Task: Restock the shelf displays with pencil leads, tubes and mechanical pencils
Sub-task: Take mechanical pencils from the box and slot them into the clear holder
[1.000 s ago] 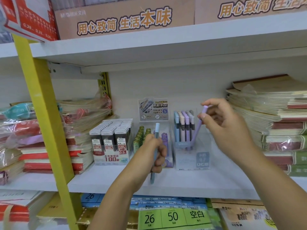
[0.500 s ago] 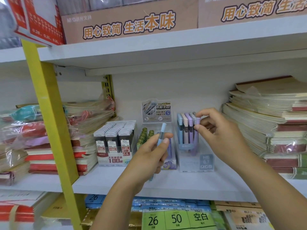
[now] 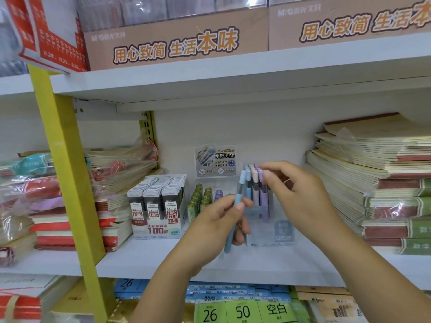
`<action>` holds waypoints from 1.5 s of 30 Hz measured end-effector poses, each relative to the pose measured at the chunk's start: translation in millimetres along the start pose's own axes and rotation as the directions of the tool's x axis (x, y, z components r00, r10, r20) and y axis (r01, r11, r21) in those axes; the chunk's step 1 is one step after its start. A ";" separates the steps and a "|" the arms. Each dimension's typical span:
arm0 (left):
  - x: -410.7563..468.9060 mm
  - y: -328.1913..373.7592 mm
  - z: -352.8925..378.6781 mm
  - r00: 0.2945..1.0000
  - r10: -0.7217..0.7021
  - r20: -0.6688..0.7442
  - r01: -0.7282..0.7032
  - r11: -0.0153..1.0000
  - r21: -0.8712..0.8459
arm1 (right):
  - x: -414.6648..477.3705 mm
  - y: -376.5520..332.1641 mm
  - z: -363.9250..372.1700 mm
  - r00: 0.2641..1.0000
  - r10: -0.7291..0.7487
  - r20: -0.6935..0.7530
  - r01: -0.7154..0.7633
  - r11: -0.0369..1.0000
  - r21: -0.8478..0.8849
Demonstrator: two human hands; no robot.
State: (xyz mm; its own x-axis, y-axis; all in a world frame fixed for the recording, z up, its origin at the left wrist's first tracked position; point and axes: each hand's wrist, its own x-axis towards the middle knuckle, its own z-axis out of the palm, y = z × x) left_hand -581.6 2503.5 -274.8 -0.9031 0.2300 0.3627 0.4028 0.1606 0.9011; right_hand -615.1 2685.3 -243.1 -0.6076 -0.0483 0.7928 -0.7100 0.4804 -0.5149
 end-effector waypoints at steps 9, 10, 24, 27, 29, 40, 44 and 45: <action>4.8 -0.2 13.1 0.976 0.142 -0.165 -0.110 0.975 0.191 | 0.3 -22.5 -0.3 0.986 0.104 0.128 -0.151 0.878 0.454; 5.9 -4.6 11.6 0.945 0.213 -0.247 -0.132 0.943 0.307 | 2.7 -22.0 -6.1 0.994 0.104 0.040 -0.111 0.879 0.463; 13.9 -45.3 9.6 0.878 0.464 -0.115 -0.213 0.595 0.775 | -3.2 7.8 12.1 0.993 -0.117 -0.006 0.116 0.990 -0.074; 13.6 -46.5 8.6 0.881 0.460 -0.110 -0.221 0.606 0.764 | -0.9 9.8 14.3 0.995 -0.099 -0.024 0.098 0.995 -0.035; 12.7 -47.7 8.5 0.879 0.465 -0.104 -0.231 0.606 0.761 | -0.3 11.7 15.2 0.995 -0.097 -0.026 0.096 0.995 -0.025; 13.2 -50.9 6.5 0.869 0.484 -0.099 -0.267 0.630 0.729 | 5.6 30.9 29.2 0.990 -0.143 0.017 0.131 0.839 -0.528; 10.9 -49.5 3.7 0.883 0.466 -0.060 -0.279 0.623 0.730 | 5.0 30.6 29.6 0.992 -0.094 0.086 0.124 0.864 -0.488; 8.1 -48.7 3.3 0.881 0.470 -0.061 -0.282 0.623 0.730 | 2.7 28.5 28.3 0.990 -0.107 0.091 0.137 0.880 -0.455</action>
State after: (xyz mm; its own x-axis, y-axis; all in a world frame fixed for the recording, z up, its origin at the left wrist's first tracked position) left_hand -608.1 2500.7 -316.6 -0.6149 0.2199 0.7573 0.6143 0.7358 0.2851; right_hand -647.0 2674.0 -264.9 -0.5585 -0.1790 0.8100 -0.5461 0.8144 -0.1965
